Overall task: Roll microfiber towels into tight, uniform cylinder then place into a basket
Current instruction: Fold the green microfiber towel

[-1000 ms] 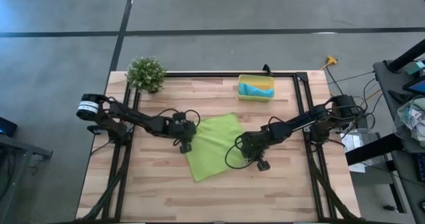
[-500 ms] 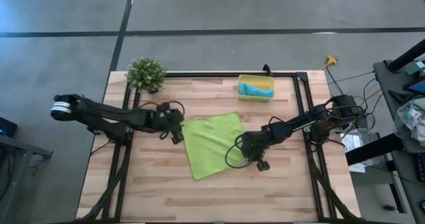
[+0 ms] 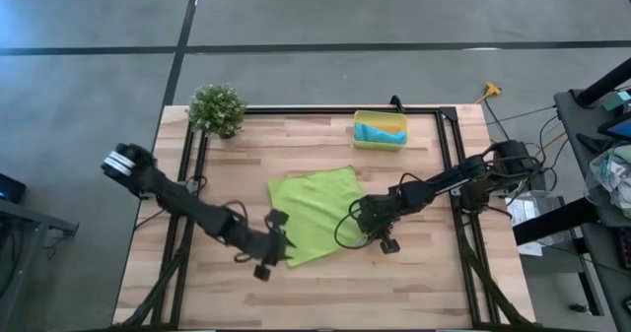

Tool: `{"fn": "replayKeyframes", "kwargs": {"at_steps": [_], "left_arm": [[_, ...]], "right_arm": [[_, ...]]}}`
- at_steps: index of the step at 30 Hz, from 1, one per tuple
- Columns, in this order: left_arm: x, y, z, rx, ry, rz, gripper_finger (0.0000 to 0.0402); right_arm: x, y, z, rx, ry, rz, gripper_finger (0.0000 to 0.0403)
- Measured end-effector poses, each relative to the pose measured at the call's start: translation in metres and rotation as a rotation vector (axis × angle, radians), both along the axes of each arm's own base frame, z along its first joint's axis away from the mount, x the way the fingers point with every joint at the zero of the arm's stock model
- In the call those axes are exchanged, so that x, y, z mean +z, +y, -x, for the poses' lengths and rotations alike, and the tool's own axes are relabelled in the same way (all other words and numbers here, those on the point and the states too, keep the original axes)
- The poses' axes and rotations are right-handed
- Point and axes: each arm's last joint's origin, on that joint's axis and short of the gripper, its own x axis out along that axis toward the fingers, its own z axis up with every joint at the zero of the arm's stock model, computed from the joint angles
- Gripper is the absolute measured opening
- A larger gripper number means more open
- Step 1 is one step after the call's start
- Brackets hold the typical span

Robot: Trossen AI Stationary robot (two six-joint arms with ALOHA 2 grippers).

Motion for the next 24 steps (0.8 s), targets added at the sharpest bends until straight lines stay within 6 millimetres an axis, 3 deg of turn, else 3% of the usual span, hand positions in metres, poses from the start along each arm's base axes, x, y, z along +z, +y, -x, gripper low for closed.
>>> {"fn": "replayKeyframes", "kwargs": {"at_steps": [7,11,18,24], "left_arm": [[-0.022,-0.036,-0.024,-0.06,0.128,-0.057,0.0125],[-0.023,-0.049,-0.031,-0.088,0.216,-0.05,0.0126],[-0.026,-0.049,-0.032,0.028,0.33,-0.059,0.0125],[-0.041,-0.048,-0.032,0.069,0.374,-0.059,0.0126]], "right_arm": [[0.017,0.0,-0.002,0.015,-0.093,-0.001,0.0009],[0.024,0.0,-0.001,0.017,-0.125,-0.006,0.0009],[0.031,0.012,0.0,0.067,-0.183,-0.013,0.0009],[0.042,0.028,0.003,0.13,-0.272,0.015,0.0009]]}}
